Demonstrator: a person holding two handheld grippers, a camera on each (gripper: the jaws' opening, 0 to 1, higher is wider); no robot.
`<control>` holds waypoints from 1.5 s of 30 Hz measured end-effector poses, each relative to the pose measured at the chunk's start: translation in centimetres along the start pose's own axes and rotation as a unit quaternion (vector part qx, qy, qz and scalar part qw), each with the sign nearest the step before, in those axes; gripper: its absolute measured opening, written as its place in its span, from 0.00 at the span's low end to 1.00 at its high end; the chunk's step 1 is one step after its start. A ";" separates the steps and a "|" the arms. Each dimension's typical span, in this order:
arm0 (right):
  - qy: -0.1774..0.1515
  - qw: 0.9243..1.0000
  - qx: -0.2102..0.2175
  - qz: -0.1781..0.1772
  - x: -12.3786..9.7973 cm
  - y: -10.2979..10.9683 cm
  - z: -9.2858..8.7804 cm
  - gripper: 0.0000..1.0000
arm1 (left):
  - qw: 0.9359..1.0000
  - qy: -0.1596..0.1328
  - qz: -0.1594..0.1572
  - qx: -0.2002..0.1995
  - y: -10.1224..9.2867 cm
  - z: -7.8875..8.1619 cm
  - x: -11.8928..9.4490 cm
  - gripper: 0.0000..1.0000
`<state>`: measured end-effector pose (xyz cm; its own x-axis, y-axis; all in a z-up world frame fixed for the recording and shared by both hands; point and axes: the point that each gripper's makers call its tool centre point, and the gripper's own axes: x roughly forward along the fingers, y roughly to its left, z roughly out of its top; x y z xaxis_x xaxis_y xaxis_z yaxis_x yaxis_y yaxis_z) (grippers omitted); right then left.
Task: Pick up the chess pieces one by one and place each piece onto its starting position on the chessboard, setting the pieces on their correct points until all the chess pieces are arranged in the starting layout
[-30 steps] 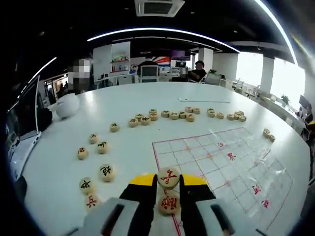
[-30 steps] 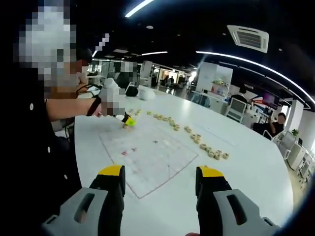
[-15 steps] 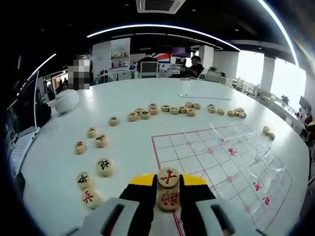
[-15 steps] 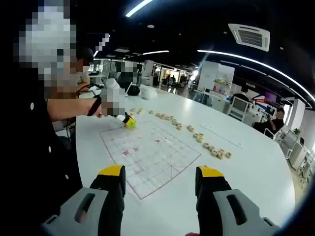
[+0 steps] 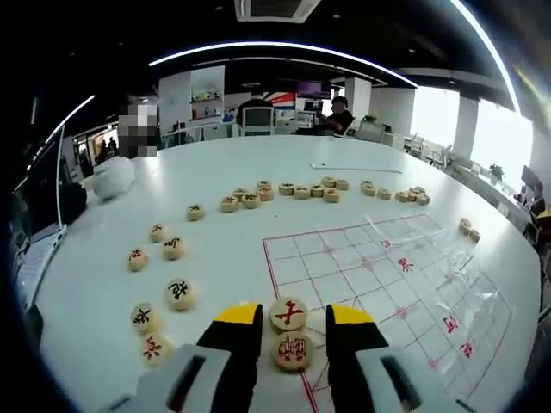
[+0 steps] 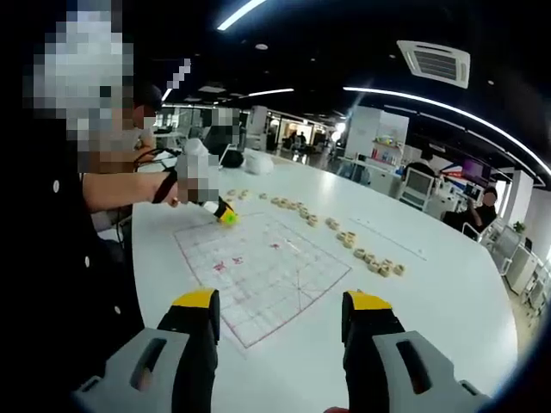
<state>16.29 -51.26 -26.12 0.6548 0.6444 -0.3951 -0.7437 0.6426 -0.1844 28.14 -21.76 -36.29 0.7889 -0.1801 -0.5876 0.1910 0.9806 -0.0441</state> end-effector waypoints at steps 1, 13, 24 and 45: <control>0.000 1.000 0.000 0.000 0.0 0.0 0.0 0.58 | 1.000 -0.003 0.002 0.004 0.0 0.2 -0.1 0.32; -0.002 1.000 0.004 -0.005 -0.4 -0.1 -0.1 0.58 | 0.998 -0.023 -0.005 0.063 -1.4 1.8 -1.3 0.42; 0.002 0.999 0.018 -0.029 -2.0 -0.6 -1.0 0.58 | 0.991 -0.024 -0.065 0.114 -6.2 3.3 -0.2 0.47; 0.019 0.995 0.051 -0.089 -5.2 -2.2 -3.1 0.58 | 0.964 -0.042 -0.173 0.196 -14.2 10.5 3.2 0.50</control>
<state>14.12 -57.36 -26.43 0.7679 0.5019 -0.3980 -0.5977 0.7849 -0.1633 34.08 -37.04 -29.10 0.6806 -0.5125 -0.5236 0.6436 0.7597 0.0929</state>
